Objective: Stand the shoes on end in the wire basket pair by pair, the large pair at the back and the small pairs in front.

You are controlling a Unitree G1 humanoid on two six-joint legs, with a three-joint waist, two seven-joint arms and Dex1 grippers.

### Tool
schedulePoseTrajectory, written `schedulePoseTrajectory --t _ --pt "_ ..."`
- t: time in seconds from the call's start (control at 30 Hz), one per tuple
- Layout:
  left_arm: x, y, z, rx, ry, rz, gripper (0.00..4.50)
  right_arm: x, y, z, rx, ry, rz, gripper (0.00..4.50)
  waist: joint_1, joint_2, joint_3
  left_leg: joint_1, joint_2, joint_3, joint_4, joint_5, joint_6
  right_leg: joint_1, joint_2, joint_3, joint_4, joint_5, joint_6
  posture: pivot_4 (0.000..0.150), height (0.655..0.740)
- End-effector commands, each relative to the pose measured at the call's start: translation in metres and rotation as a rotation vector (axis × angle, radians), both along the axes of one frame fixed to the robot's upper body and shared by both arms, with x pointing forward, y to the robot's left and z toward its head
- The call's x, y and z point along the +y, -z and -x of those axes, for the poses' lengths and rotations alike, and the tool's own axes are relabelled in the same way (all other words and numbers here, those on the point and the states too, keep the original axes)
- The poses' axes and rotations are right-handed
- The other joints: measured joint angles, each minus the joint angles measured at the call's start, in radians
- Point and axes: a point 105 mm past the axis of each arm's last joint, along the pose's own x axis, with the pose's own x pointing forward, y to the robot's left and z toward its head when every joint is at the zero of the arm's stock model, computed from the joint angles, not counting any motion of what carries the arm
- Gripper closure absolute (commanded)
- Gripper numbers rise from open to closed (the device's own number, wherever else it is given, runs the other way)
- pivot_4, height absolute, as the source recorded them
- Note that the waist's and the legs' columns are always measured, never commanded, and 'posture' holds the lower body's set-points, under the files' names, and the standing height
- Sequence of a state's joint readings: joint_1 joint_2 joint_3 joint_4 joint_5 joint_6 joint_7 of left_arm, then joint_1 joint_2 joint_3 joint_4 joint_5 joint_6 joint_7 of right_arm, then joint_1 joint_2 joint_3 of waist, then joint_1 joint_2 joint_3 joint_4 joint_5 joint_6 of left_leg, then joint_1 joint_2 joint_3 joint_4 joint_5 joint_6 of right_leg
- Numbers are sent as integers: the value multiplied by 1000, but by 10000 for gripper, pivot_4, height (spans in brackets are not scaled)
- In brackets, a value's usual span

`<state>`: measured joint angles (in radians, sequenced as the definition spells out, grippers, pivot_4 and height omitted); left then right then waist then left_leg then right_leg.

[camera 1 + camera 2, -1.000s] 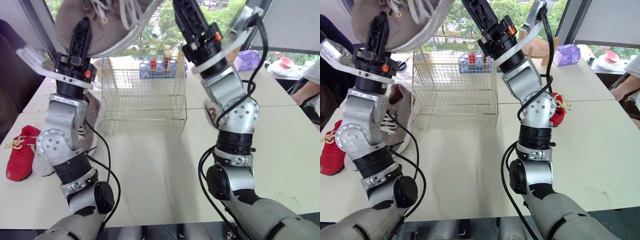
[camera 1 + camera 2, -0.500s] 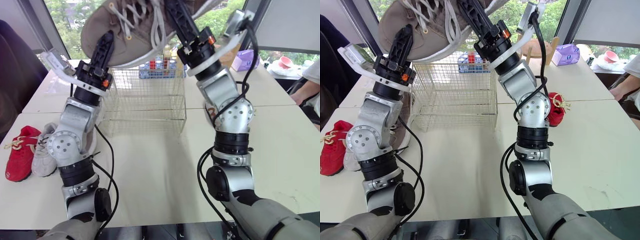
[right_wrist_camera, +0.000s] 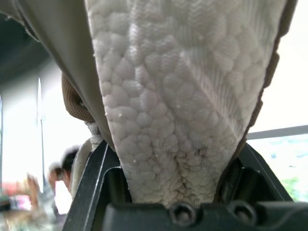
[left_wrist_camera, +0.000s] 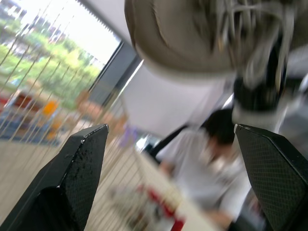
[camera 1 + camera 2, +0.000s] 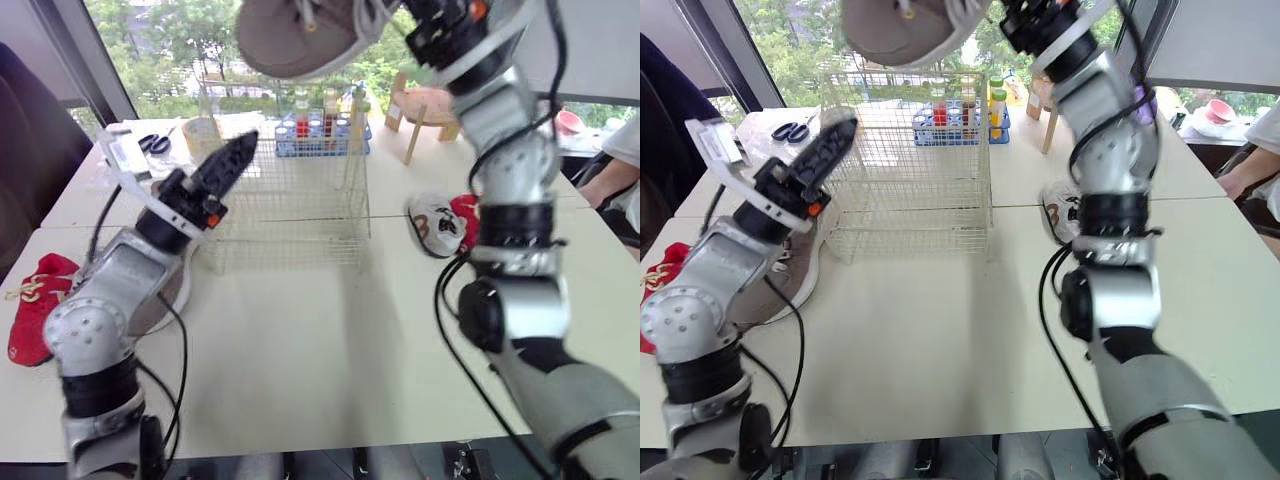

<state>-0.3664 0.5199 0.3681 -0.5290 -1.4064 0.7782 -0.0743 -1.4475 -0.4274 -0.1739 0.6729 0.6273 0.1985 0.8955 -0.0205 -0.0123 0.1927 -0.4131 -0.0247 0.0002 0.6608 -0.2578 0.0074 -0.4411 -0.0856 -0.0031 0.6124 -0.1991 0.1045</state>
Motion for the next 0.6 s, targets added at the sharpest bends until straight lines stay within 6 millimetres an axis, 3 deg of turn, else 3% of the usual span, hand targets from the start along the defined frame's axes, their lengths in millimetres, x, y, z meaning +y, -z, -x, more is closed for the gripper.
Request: schedulePoseTrajectory --t 0.03,0.2,0.6 --pt "-3 -2 16 -35 -26 -59 862 5 -13 2 -112 13 127 28521 1 0 0 0 0 0 0 0 0 0 0 0 -1 0 0 1500 7400" --pt "6 18 28 20 -69 -86 862 11 1 -6 -102 11 338 28521 -2 0 0 3 2 2 -1 0 0 2 2 1 0 -1 -1 1500 7400" --pt "6 26 24 30 -121 -43 862 39 49 -39 -22 162 599 28521 3 0 0 2 0 1 -2 0 -2 1 -2 1 0 -2 -5 1500 7400"
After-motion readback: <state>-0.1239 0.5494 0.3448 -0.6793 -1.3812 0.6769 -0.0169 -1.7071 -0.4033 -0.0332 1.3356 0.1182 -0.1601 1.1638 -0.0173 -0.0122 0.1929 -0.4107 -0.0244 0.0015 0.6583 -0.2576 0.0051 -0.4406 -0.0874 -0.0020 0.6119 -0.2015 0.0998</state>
